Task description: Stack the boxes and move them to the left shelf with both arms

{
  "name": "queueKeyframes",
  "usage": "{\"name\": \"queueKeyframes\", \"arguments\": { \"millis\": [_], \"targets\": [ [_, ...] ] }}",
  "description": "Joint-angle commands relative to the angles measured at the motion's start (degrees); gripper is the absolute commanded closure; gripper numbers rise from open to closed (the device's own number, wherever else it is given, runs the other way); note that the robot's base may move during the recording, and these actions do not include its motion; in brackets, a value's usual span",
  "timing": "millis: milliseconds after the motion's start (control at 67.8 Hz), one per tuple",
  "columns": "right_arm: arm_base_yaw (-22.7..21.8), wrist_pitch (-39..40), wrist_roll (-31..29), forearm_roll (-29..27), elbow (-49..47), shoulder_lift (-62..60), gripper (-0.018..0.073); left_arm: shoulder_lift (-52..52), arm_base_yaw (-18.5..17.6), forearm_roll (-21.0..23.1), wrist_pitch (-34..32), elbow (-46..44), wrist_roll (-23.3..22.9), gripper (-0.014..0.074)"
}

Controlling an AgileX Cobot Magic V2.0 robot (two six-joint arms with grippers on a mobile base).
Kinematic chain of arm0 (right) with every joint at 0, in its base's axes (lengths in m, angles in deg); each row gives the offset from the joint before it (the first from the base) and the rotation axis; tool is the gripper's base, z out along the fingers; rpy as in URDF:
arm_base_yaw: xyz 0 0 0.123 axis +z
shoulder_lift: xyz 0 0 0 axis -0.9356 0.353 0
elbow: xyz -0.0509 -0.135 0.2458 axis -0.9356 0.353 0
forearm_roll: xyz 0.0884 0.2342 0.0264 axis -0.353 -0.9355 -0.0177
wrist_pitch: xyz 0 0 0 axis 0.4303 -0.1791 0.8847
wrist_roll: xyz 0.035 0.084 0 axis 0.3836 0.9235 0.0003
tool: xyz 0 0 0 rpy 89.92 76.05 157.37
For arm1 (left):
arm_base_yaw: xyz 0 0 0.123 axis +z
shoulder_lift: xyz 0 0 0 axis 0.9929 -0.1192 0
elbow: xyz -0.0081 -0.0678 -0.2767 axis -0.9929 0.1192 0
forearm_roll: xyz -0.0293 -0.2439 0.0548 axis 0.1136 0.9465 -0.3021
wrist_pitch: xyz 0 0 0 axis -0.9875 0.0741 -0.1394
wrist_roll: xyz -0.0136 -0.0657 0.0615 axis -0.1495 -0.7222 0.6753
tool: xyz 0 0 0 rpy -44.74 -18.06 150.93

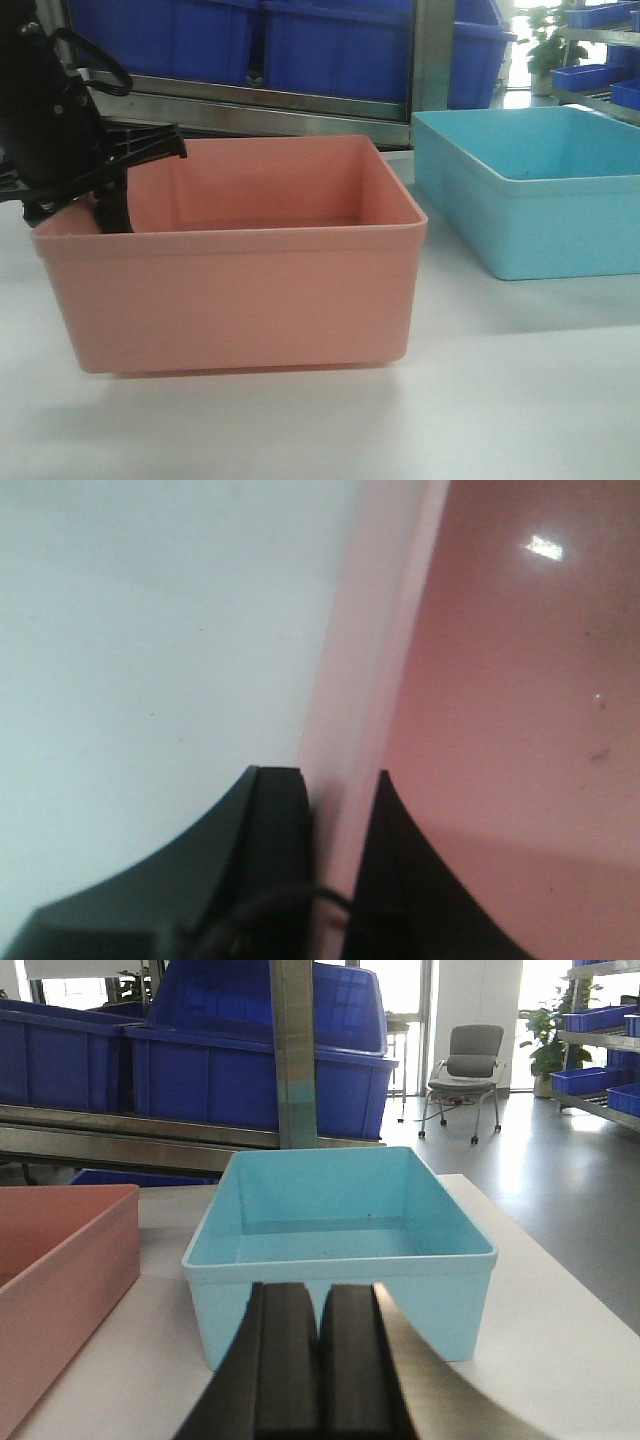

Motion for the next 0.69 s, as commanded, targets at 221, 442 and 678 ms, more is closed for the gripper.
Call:
{"name": "queueKeyframes", "arguments": {
  "millis": [221,442,678],
  "targets": [
    [-0.12,5.02,-0.31,0.29,-1.36,-1.04,0.0504,2.93,-0.46,2.72,-4.11,-1.38,-1.40,0.0596],
    [-0.12,5.02,-0.31,0.29,-1.36,-1.04,0.0504,2.93,-0.46,3.30,-5.20,-1.38,-1.40,0.0525],
    [-0.12,5.02,-0.31,0.29,-1.36,-1.04,0.0504,3.18,-0.46,4.26,-4.58,-1.38,-1.40,0.0143]
  ]
}}
